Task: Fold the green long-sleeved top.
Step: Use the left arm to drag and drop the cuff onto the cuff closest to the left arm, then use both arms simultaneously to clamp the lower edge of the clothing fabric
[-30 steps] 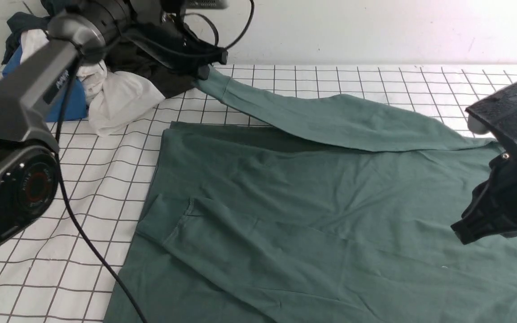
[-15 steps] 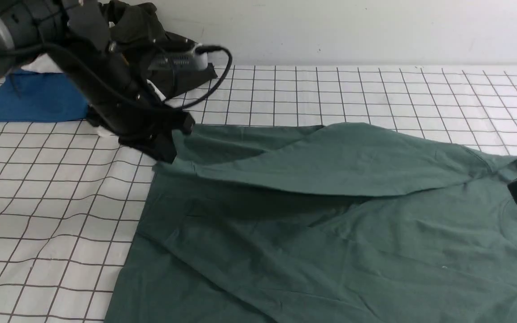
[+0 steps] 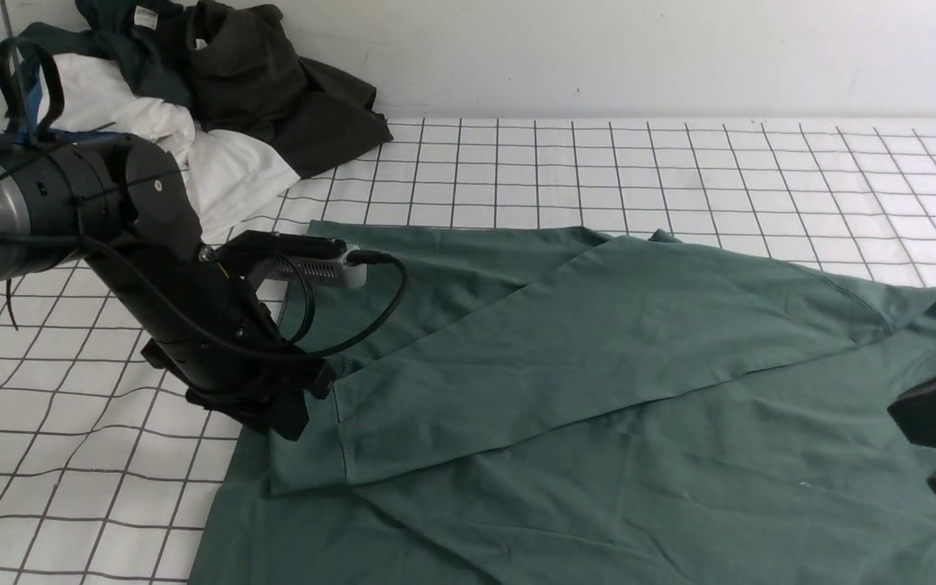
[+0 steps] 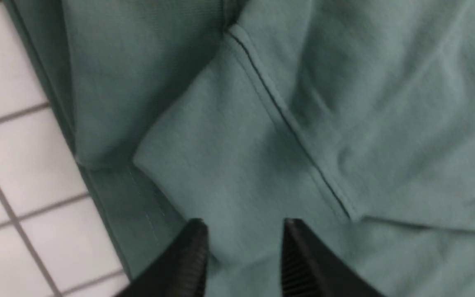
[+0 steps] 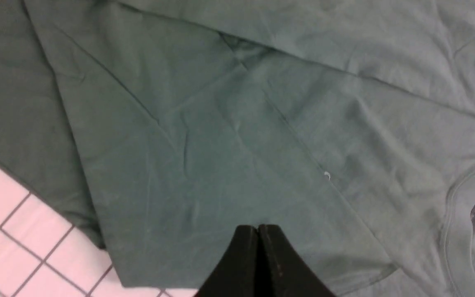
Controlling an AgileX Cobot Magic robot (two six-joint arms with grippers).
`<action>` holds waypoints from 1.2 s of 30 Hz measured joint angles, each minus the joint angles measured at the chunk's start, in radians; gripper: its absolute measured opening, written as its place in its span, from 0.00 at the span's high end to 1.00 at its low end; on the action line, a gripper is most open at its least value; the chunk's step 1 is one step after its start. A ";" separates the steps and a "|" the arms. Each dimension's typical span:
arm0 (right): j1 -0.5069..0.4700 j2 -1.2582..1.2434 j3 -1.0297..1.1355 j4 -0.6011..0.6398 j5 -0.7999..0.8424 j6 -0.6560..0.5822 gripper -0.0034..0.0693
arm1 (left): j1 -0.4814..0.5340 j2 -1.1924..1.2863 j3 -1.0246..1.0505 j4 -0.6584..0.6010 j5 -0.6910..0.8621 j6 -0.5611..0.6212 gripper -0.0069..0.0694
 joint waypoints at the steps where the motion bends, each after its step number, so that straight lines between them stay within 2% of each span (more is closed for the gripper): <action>1: 0.000 0.000 0.000 0.008 0.013 0.000 0.97 | 0.000 -0.012 -0.001 -0.014 0.033 0.010 0.50; 4: 0.000 0.000 0.000 0.041 0.024 0.000 0.97 | -0.003 -0.070 0.000 -0.048 0.118 0.049 0.43; 7: 0.000 -0.004 0.001 0.078 0.024 0.000 0.97 | -0.034 -0.180 0.033 -0.040 0.158 0.085 0.43; 13: 0.000 -0.058 0.076 0.220 0.024 -0.060 0.97 | -0.203 -0.440 0.180 0.109 0.171 0.139 0.58; 15: 0.000 -0.081 0.112 0.255 0.024 -0.088 0.97 | -0.258 -0.493 0.235 0.159 0.180 0.155 0.64; 16: 0.000 -0.108 0.151 0.277 0.025 -0.110 0.97 | -0.299 -0.534 0.284 0.188 0.204 0.176 0.70; 17: 0.000 -0.111 0.155 0.276 0.025 -0.111 0.97 | -0.304 -0.538 0.291 0.191 0.204 0.179 0.70; 20: 0.000 -0.158 0.207 0.265 0.027 -0.122 0.97 | -0.347 -0.560 0.388 0.228 0.235 0.234 0.80; 23: 0.000 -0.201 0.225 0.236 0.030 -0.124 0.97 | -0.353 -0.553 0.470 0.257 0.207 0.298 0.85; 28: 0.000 -0.246 0.227 0.231 0.031 -0.125 0.97 | -0.353 -0.505 0.539 0.291 0.105 0.322 0.83; 30: 0.000 -0.259 0.227 0.231 0.031 -0.126 0.97 | -0.355 -0.470 0.556 0.305 0.047 0.325 0.78; 36: 0.033 -0.270 0.228 0.220 0.031 -0.127 0.97 | -0.354 -0.329 0.560 0.315 -0.160 0.331 0.52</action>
